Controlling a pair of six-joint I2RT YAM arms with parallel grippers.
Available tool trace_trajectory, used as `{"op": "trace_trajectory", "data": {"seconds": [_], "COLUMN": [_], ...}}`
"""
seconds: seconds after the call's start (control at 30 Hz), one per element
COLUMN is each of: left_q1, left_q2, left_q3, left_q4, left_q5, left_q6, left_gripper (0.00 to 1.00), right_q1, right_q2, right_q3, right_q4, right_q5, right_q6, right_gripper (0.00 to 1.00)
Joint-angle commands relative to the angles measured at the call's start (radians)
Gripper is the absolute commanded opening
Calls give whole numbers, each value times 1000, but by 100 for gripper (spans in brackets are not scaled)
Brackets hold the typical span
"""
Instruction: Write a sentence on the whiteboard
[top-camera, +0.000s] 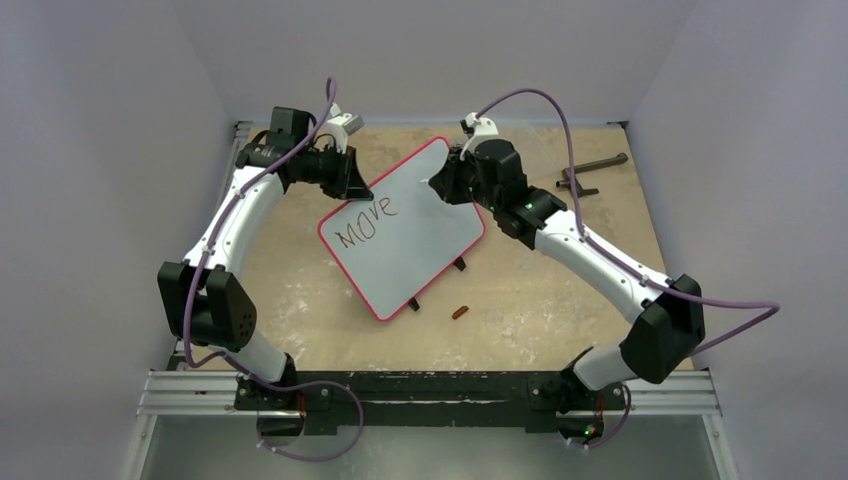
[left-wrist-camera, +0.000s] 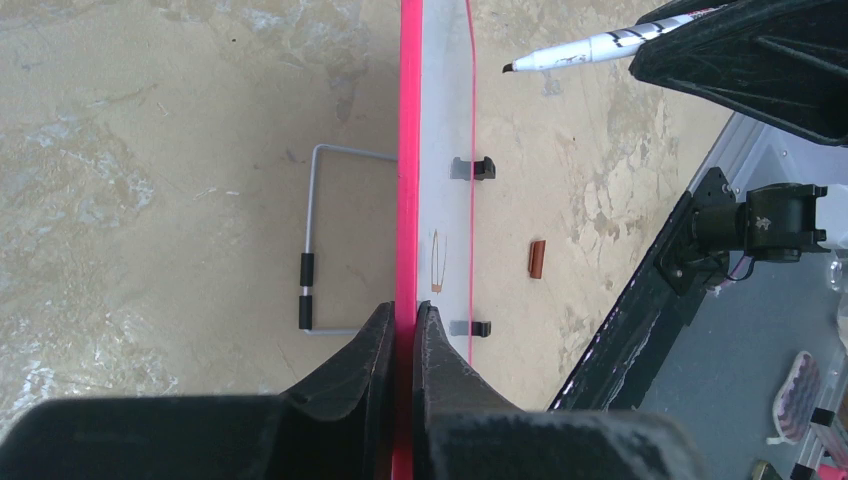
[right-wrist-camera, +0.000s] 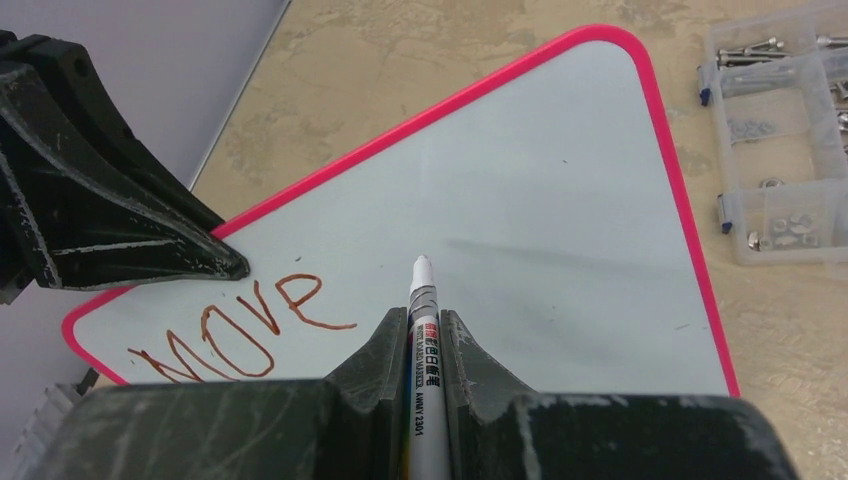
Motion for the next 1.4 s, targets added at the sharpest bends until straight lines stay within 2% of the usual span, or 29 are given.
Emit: {"op": "trace_trajectory", "data": {"seconds": [0.0,0.53,1.13,1.37], "left_q1": [3,2,3,3], "left_q2": [-42,-42,-45,-48], "left_q3": [3,7,10,9], "left_q4": [32,26,23,24], "left_q5": [-68,-63,-63,-61], "left_q6": [47,49,50,52], "left_gripper": [0,0,0,0], "right_q1": [3,3,3,3], "right_q2": [32,120,61,63], "right_q3": [72,119,-78,-55], "right_q4": [46,91,110,105], "right_q5": [-53,-120,-94,-90], "right_q6": [-23,-5,-3,3], "right_gripper": [0,0,0,0]}}
